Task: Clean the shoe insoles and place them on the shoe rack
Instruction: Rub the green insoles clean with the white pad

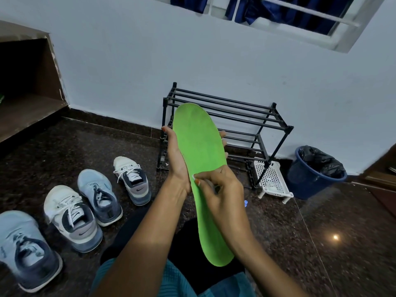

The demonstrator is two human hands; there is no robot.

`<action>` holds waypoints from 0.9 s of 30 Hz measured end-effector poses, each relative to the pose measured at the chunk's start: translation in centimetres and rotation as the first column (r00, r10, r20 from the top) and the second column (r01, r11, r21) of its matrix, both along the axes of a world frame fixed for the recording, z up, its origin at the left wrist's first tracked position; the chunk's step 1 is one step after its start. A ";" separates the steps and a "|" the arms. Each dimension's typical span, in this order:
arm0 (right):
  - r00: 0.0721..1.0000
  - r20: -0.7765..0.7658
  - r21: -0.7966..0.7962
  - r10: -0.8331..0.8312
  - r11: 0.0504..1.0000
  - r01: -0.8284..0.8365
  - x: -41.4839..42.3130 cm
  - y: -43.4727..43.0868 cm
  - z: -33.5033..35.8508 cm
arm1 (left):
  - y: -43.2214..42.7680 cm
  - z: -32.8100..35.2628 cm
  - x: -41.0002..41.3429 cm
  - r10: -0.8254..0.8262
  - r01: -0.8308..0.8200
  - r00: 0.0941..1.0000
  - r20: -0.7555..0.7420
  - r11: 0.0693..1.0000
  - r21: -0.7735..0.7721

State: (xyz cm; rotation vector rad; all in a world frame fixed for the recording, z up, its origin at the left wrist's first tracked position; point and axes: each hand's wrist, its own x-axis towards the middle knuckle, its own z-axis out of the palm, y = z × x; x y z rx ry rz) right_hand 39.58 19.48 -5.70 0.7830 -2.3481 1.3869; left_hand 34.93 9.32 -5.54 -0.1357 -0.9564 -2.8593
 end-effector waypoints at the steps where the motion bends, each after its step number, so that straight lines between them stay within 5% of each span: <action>1: 1.000 0.002 0.006 -0.003 1.000 0.003 -0.2 0.0 0.1 | 0.0 0.0 0.0 0.004 -0.004 1.000 0.003 1.000 -0.005; 8: 0.989 -0.073 0.046 -0.128 0.990 0.132 -2.6 -0.5 1.0 | 0.2 -0.2 -0.1 0.028 -0.026 0.999 0.030 0.999 -0.046; 16: 1.000 0.018 -0.008 0.020 1.000 -0.020 0.4 0.0 0.0 | -0.1 0.2 0.1 0.000 0.000 1.000 0.016 1.000 -0.015; 27: 0.998 -0.008 -0.031 -0.063 0.998 0.063 -2.0 -0.7 0.6 | 0.0 -0.1 0.0 0.002 0.001 0.999 0.033 0.997 -0.072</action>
